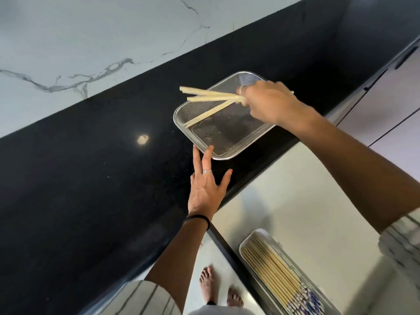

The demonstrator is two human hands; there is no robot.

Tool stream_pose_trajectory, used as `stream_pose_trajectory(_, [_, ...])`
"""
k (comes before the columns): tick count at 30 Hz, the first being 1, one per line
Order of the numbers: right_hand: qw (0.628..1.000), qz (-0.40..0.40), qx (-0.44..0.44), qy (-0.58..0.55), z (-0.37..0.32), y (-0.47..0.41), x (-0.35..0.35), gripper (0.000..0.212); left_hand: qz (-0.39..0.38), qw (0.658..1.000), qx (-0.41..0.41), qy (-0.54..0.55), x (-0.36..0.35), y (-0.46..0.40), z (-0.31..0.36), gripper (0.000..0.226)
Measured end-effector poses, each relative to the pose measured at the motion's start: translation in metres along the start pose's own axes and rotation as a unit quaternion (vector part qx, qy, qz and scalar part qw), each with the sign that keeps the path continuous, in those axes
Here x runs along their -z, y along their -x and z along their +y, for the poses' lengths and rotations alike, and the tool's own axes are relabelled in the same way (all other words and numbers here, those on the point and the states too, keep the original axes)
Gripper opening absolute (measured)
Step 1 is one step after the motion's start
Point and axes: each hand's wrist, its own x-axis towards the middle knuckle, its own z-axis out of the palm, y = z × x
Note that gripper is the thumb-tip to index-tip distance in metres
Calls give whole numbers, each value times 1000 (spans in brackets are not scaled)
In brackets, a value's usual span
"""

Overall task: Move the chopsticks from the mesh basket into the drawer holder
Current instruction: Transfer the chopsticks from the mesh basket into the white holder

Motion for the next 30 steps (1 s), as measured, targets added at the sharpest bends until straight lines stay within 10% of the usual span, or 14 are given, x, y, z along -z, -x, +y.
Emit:
stream_pose_trajectory(8, [924,5,-125,-362,21,114,31,17,11,998,-51,40,0,3,1,71])
stream_pose_trajectory(16, [821,-267,-210,-459,25,245,-71,16,20,996,-75,42,-1,6,-3,74])
stream_pose_trajectory(30, [822,-455,-170,-297,-33,308,-192,26,24,996,-81,0,-4,10,-6,72])
